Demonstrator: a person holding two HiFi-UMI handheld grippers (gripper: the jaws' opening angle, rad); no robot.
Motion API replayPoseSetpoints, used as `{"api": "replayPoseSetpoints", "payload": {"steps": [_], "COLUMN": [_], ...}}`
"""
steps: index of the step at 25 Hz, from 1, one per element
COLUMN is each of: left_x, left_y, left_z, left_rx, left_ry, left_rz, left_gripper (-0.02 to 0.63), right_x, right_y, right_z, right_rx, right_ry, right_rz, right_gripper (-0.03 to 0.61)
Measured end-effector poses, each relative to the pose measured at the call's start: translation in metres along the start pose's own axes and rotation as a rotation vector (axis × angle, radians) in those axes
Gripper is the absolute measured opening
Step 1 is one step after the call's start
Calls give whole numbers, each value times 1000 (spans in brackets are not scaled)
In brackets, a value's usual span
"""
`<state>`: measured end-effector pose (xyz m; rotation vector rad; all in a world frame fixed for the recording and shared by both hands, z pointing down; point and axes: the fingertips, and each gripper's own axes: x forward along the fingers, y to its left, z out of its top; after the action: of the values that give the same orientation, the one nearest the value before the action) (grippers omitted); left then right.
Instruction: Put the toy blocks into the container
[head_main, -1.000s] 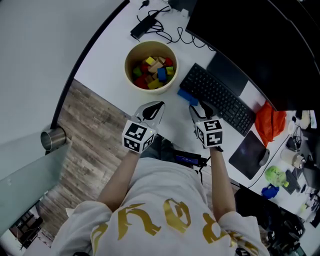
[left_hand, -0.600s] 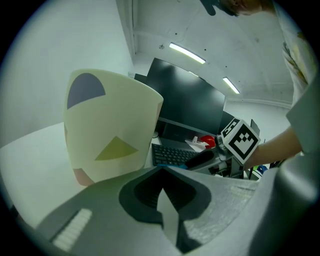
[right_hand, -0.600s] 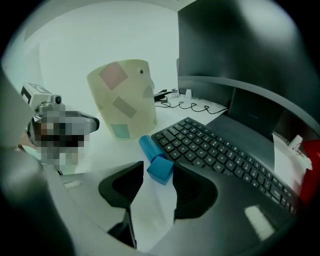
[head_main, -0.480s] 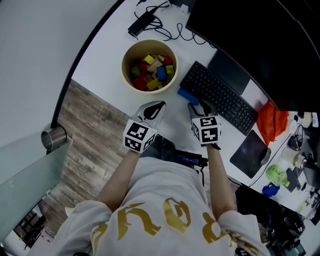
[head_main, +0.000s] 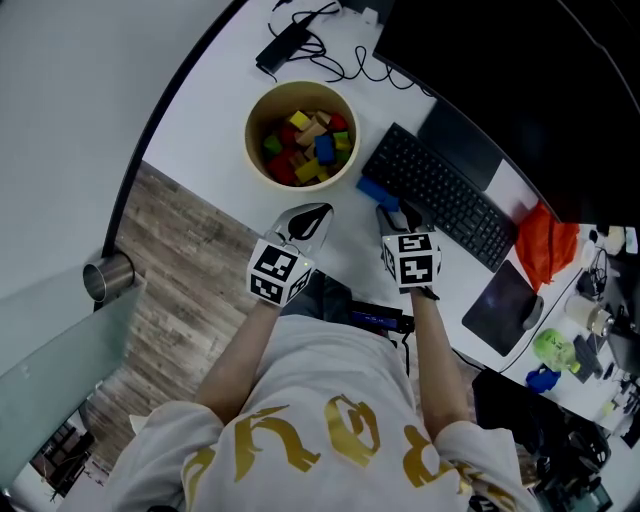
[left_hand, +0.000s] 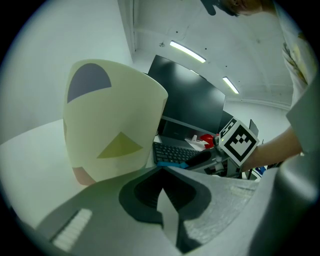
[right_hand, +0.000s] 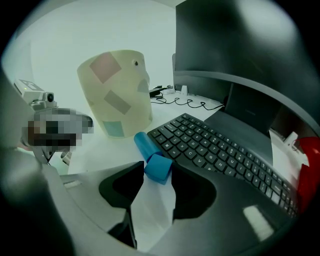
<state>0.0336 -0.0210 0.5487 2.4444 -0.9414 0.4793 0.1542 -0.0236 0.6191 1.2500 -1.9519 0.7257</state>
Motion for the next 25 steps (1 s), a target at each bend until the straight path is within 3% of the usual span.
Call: {"api": "replayPoseSetpoints", "payload": {"steps": [25], "left_x": [-7], "left_y": [3], "left_z": [9], "left_rx": [-3], "left_ry": [-30], "left_rz": [13], "left_gripper": [9], "right_x": [-8], "right_y": [-5], "right_z": [-3], "right_rx": [21], "right_ry": [9], "right_rz": [-37], "right_gripper": [173]}}
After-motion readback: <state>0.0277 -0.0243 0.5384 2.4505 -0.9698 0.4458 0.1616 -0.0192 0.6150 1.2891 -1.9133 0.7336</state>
